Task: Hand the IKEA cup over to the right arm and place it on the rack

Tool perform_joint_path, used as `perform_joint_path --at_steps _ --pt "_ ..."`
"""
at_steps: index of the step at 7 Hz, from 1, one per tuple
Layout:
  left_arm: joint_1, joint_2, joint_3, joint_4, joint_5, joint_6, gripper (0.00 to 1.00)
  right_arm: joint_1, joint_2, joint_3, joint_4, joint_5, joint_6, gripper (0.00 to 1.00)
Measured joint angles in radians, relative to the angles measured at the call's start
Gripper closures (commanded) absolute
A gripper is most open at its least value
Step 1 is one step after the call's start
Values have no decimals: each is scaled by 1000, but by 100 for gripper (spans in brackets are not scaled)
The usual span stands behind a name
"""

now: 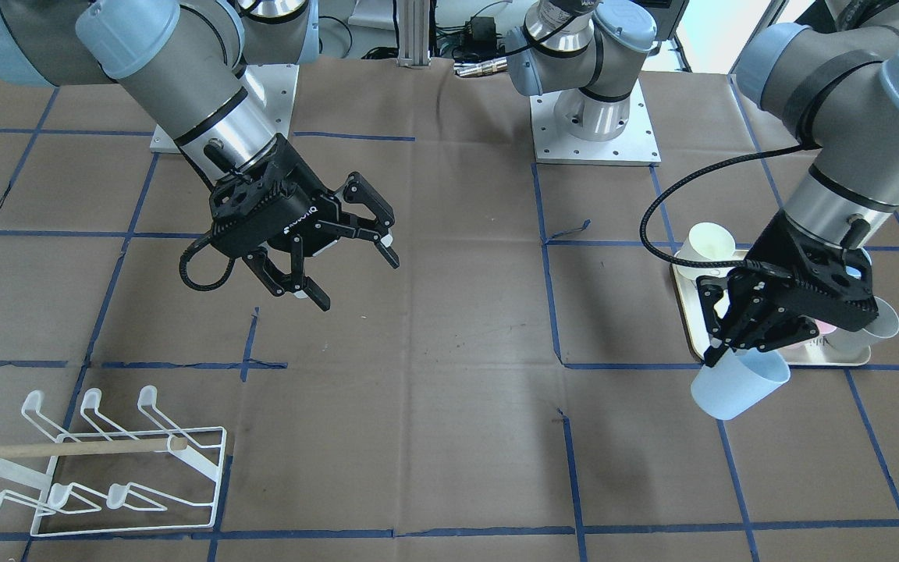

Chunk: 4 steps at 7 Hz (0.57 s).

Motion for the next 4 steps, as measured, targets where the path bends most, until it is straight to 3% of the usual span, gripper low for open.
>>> perform_joint_path --at_steps 2,4 --pt "-3 -9 -172 365 -177 4 100 2 1 13 -87 20 3 2" --pt "-8 -17 -295 644 -332 6 100 2 11 28 -156 85 88 1"
